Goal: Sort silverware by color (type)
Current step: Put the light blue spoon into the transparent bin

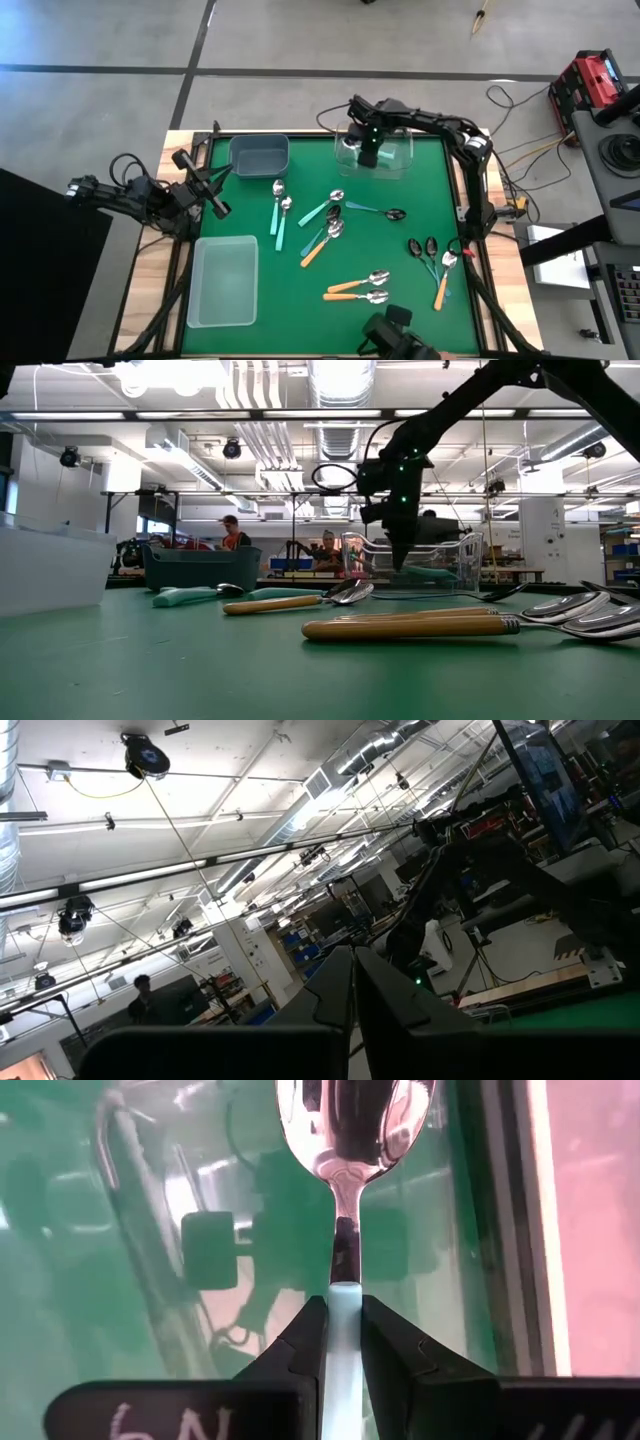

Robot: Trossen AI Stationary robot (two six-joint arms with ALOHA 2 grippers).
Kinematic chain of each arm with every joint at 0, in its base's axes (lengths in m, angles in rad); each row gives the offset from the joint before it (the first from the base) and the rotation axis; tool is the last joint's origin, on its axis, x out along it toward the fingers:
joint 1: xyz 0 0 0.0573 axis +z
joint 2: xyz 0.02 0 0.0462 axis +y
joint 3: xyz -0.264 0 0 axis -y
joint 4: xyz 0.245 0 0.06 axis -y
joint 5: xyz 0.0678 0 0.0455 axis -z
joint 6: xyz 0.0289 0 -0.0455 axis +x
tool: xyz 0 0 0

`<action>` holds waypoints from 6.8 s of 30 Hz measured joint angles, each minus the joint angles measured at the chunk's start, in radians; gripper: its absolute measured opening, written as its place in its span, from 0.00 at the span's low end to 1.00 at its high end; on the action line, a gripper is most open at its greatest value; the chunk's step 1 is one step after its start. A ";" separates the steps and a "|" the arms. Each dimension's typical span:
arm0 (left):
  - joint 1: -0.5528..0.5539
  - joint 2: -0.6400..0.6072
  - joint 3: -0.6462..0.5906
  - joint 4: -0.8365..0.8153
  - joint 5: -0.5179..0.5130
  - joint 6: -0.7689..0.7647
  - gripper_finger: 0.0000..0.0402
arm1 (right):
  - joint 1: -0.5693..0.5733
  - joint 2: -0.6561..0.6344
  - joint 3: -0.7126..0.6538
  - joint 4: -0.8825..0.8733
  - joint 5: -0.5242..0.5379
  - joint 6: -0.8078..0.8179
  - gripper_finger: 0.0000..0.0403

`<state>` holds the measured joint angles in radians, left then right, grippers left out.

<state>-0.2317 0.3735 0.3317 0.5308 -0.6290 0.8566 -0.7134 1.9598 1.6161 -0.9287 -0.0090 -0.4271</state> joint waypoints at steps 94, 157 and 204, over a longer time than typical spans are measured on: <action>0.000 0.000 0.000 -0.002 -0.127 0.030 0.00 | 0.014 0.004 0.008 -0.109 0.008 0.899 0.03; 0.000 0.000 0.000 -0.015 -0.261 0.067 0.00 | 0.015 0.005 -0.086 0.022 0.005 1.197 0.03; 0.000 0.000 0.000 -0.014 -0.262 0.067 0.00 | -0.015 0.008 -0.105 0.056 0.116 1.099 0.03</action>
<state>-0.2319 0.3733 0.3321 0.5163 -0.8909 0.9234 -0.7280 1.9675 1.5116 -0.8725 0.1074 0.6720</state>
